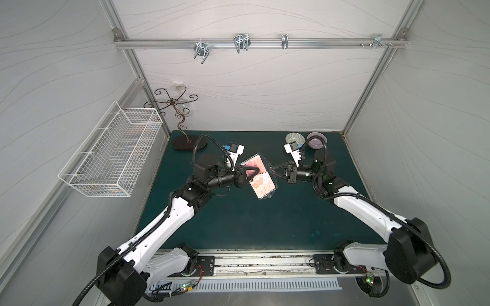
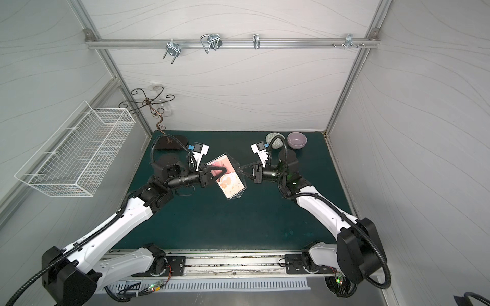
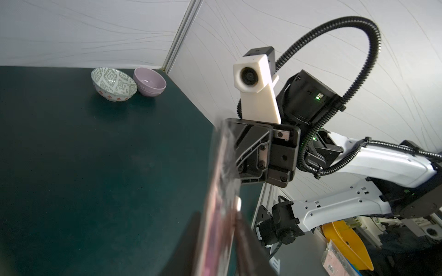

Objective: Open the ruler set and take out the ruler
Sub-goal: Open the ruler set bag.

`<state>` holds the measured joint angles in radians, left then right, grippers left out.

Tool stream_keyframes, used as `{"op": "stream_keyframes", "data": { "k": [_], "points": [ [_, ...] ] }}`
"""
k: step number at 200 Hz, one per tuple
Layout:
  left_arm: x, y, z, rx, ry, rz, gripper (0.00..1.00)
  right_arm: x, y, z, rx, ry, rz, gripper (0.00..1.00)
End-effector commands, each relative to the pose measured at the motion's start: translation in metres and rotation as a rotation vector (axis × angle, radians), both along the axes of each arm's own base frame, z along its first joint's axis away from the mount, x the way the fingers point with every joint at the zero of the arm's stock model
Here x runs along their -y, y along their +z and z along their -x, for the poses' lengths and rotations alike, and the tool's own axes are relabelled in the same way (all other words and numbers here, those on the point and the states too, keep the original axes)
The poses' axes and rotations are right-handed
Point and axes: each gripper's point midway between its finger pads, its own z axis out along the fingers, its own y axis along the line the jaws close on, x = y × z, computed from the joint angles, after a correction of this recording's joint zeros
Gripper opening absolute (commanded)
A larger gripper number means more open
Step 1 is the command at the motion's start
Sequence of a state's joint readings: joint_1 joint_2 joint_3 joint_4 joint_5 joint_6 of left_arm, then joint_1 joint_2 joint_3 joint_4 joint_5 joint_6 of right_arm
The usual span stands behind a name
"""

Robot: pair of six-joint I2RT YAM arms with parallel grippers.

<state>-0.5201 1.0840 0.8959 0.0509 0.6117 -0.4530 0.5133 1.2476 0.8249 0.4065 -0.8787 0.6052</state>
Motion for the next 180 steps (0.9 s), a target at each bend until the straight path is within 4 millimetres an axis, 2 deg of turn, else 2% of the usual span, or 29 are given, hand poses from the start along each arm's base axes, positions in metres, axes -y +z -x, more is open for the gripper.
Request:
{"op": "stream_keyframes", "data": {
  "k": [1,10,29,46,63,84,115,139,158,180],
  "points": [
    [-0.009,0.006,-0.012,0.049,0.087,-0.007,0.52,0.012,0.002,0.002,-0.005,-0.074,0.020,0.00],
    [-0.015,-0.002,-0.019,0.024,0.132,-0.022,0.64,0.016,-0.002,0.001,-0.014,-0.104,0.043,0.00],
    [-0.029,-0.022,-0.030,-0.044,0.203,-0.036,0.67,0.026,-0.015,-0.001,-0.041,-0.189,0.091,0.00],
    [-0.030,-0.036,-0.030,-0.076,0.202,-0.051,0.69,0.033,-0.029,-0.003,-0.080,-0.250,0.113,0.00],
    [-0.021,-0.049,-0.023,-0.113,0.164,-0.068,0.70,0.041,-0.048,-0.009,-0.124,-0.372,0.174,0.00],
    [0.000,-0.064,-0.013,-0.141,0.088,-0.107,0.71,0.045,-0.070,-0.010,-0.125,-0.517,0.274,0.00],
    [0.023,-0.085,-0.009,-0.208,0.022,-0.114,0.75,0.043,-0.092,-0.008,-0.134,-0.613,0.364,0.00],
    [0.028,-0.109,-0.012,-0.247,0.026,-0.149,0.75,0.042,-0.100,-0.007,-0.179,-0.629,0.339,0.00],
    [0.028,-0.128,-0.016,-0.286,0.044,-0.192,0.74,0.041,-0.099,-0.007,-0.188,-0.635,0.319,0.00],
    [0.024,-0.139,-0.022,-0.301,0.085,-0.228,0.62,0.039,-0.099,-0.007,-0.193,-0.630,0.317,0.00]
  ]
}}
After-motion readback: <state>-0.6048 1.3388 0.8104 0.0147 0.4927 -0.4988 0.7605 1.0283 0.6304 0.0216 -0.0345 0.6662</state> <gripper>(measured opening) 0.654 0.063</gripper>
